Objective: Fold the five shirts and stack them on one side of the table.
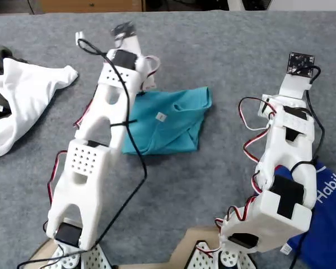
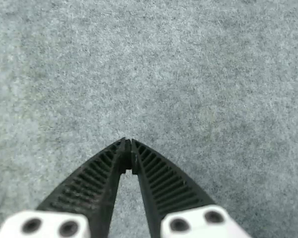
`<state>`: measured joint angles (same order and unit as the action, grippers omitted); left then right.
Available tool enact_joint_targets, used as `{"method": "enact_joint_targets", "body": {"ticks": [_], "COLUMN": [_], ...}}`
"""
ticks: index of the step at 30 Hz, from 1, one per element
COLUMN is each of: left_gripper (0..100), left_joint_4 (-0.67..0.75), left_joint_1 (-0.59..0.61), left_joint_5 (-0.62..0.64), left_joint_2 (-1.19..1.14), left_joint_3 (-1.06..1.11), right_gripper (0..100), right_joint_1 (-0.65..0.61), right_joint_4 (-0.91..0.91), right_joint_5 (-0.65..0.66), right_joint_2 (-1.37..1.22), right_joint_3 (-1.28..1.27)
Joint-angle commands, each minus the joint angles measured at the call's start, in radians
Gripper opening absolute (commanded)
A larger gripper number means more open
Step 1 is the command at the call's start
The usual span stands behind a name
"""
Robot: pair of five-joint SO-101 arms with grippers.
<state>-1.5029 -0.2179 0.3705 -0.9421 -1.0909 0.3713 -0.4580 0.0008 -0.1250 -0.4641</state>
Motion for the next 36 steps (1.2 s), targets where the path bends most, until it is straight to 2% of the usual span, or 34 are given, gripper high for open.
{"method": "enact_joint_targets", "body": {"ticks": [1,14,19,23,27,32,36], "left_gripper": [2,2,2,2,2,2,2], "left_joint_4": [-0.008,-0.008,-0.032,-0.13,-0.256,-0.262,-0.262], "left_joint_1": [0.023,0.21,0.166,0.109,0.061,0.092,0.155], "left_joint_5": [0.011,0.006,0.006,0.006,0.006,-0.032,-0.094], "left_joint_2": [-0.018,-0.111,-0.111,-0.111,-0.111,-0.042,0.105], "left_joint_3": [0.006,0.0,-0.015,-0.123,-0.336,-0.422,-0.276], "right_gripper": [0.5,0.5,0.5,0.5,0.5,0.5,0.5], "right_joint_1": [0.012,0.008,0.007,-0.007,-0.062,-0.225,-0.351], "right_joint_4": [0.023,0.023,0.018,-0.005,-0.057,-0.419,-0.71], "right_joint_5": [-0.006,-0.005,-0.005,-0.002,0.11,0.313,0.381], "right_joint_2": [0.005,0.005,0.005,0.01,0.013,-0.001,-0.047], "right_joint_3": [0.044,0.042,0.042,0.041,0.062,0.3,0.59]}}
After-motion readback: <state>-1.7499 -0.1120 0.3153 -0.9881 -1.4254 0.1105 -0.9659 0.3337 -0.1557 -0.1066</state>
